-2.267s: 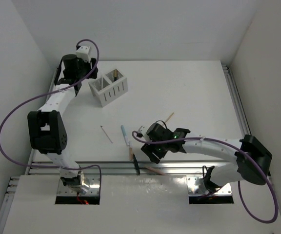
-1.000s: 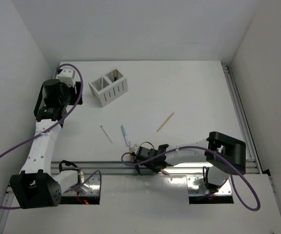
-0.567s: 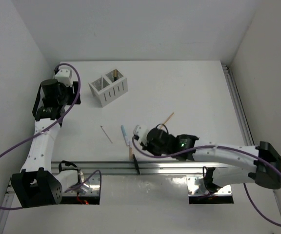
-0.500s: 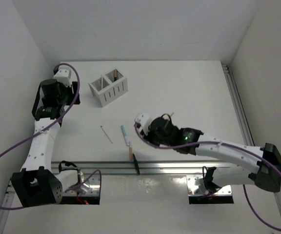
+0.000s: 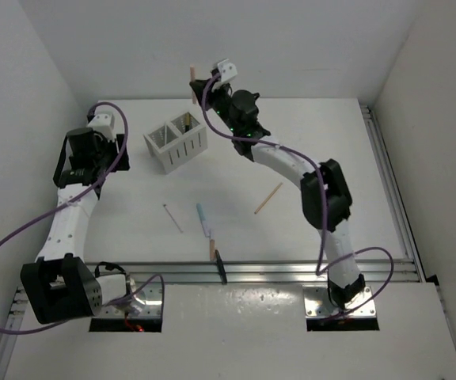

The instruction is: Organize the makeup

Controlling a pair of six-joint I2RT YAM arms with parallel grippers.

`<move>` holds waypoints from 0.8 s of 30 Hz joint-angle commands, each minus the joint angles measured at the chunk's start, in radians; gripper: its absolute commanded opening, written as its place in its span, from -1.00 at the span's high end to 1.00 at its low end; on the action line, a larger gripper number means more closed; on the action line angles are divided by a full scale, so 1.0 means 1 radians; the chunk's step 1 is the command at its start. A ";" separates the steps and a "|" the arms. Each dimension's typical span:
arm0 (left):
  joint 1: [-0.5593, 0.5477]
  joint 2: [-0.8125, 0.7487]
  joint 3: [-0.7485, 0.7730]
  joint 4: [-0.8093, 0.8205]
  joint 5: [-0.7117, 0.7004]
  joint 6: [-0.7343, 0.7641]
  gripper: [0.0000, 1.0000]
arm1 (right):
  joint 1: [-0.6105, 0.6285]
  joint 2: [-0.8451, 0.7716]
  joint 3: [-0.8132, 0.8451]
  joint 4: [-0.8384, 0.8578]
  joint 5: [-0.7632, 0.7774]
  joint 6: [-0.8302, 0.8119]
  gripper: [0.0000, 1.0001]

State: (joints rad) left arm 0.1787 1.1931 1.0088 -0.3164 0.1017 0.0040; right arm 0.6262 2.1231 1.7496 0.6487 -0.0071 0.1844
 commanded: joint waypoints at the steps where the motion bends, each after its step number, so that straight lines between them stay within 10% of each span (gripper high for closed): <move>1: 0.010 0.026 0.028 0.010 -0.003 -0.021 -0.37 | 0.004 0.223 0.324 0.206 -0.002 0.062 1.00; 5: -0.002 0.049 0.028 -0.001 -0.036 -0.016 -0.37 | 0.003 0.422 0.606 0.166 0.021 0.055 1.00; 23: -0.035 0.080 -0.018 0.017 -0.046 -0.002 -0.37 | 0.035 0.380 0.128 0.258 0.039 0.099 1.00; 24: -0.035 0.080 -0.018 0.017 -0.046 -0.002 -0.37 | 0.038 0.379 0.092 0.278 0.048 0.102 0.78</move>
State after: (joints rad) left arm 0.1501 1.2774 0.9955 -0.3206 0.0624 0.0021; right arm 0.6552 2.5530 1.8866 0.8314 0.0109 0.2588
